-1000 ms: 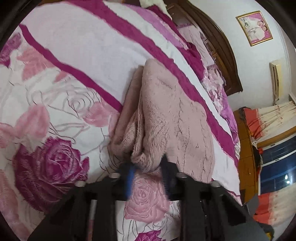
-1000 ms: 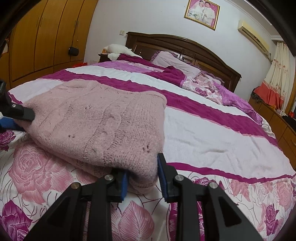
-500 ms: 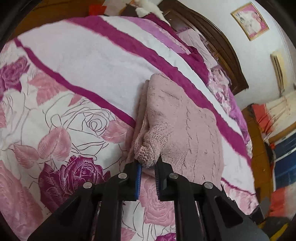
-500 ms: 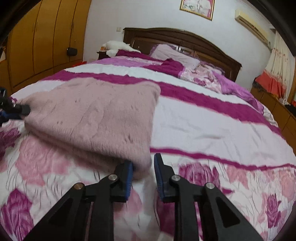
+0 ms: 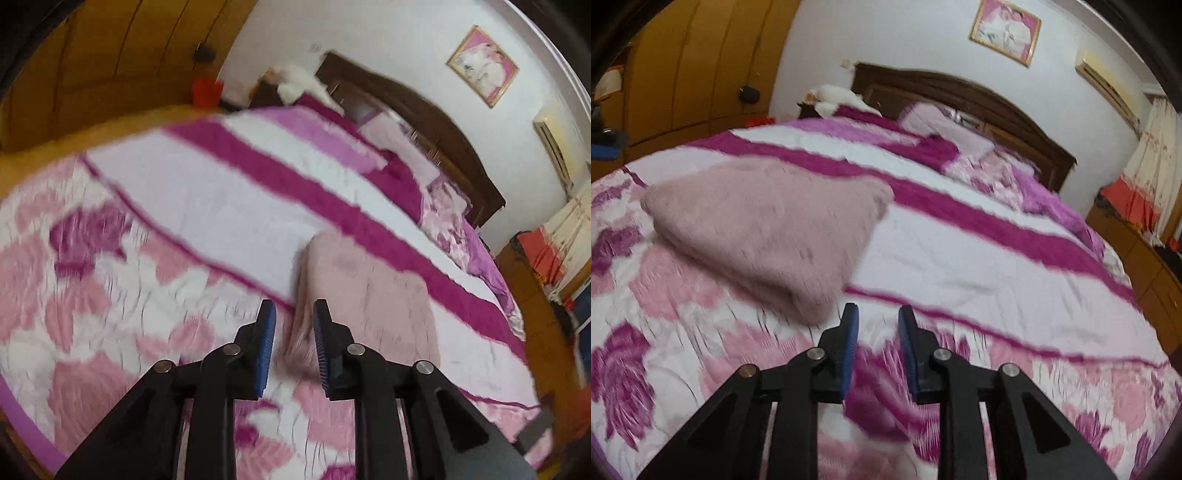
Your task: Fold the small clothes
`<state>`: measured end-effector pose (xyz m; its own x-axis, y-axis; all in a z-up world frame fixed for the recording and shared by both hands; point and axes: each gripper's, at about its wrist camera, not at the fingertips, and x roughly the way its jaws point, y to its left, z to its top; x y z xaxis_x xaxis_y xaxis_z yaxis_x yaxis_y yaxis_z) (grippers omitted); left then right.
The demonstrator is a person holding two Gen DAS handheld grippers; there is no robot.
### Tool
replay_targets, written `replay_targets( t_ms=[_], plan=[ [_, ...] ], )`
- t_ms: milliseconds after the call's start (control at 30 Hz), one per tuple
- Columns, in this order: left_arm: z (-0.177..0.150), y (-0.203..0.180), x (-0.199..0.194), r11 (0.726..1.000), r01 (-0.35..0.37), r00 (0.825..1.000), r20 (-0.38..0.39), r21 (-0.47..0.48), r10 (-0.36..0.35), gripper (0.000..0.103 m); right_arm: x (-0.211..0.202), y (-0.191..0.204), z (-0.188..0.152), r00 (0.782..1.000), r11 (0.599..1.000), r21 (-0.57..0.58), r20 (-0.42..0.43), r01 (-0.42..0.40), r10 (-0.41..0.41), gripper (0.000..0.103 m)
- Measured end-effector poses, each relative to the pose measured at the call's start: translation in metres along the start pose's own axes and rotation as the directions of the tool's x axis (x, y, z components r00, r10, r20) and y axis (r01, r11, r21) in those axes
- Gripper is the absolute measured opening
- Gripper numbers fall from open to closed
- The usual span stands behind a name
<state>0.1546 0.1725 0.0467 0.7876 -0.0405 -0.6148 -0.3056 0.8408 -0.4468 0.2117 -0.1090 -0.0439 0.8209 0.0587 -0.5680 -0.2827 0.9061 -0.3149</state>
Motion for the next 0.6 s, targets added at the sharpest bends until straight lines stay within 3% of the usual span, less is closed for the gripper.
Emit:
replay_targets(
  t_ms=[67, 167, 333, 400, 467, 533, 600],
  plan=[
    [0.004, -0.02, 0.01, 0.997, 0.029, 0.999, 0.025, 0.066, -0.031, 0.0, -0.004, 0.004, 0.017, 0.999, 1.0, -0.009, 0.05, -0.002, 0.003, 0.022],
    [0.003, -0.042, 0.027, 0.986, 0.082, 0.997, -0.003, 0.143, -0.082, 0.0, -0.005, 0.007, 0.045, 0.994, 1.0, 0.009, 0.104, -0.021, 0.02, 0.022],
    [-0.002, -0.064, 0.045, 0.974, 0.103, 0.995, -0.017, 0.204, -0.102, 0.0, 0.013, 0.011, 0.074, 0.982, 0.989, 0.07, 0.15, -0.128, 0.117, 0.022],
    [-0.007, -0.073, 0.063, 0.963, 0.118, 0.992, -0.069, 0.242, -0.104, 0.0, 0.034, 0.011, 0.078, 0.966, 0.962, 0.126, 0.123, -0.243, 0.228, 0.021],
    [-0.015, -0.078, 0.079, 0.96, 0.104, 0.991, -0.108, 0.259, -0.078, 0.0, 0.058, 0.009, 0.075, 0.931, 0.904, 0.224, 0.098, -0.364, 0.351, 0.019],
    [-0.028, -0.078, 0.103, 0.953, 0.055, 0.98, -0.199, 0.299, 0.006, 0.0, 0.083, 0.011, 0.065, 0.899, 0.848, 0.312, 0.05, -0.429, 0.436, 0.013],
    [-0.037, -0.071, 0.12, 0.95, 0.015, 0.965, -0.252, 0.311, 0.068, 0.0, 0.101, 0.013, 0.051, 0.883, 0.823, 0.359, 0.006, -0.441, 0.47, 0.006]
  ],
)
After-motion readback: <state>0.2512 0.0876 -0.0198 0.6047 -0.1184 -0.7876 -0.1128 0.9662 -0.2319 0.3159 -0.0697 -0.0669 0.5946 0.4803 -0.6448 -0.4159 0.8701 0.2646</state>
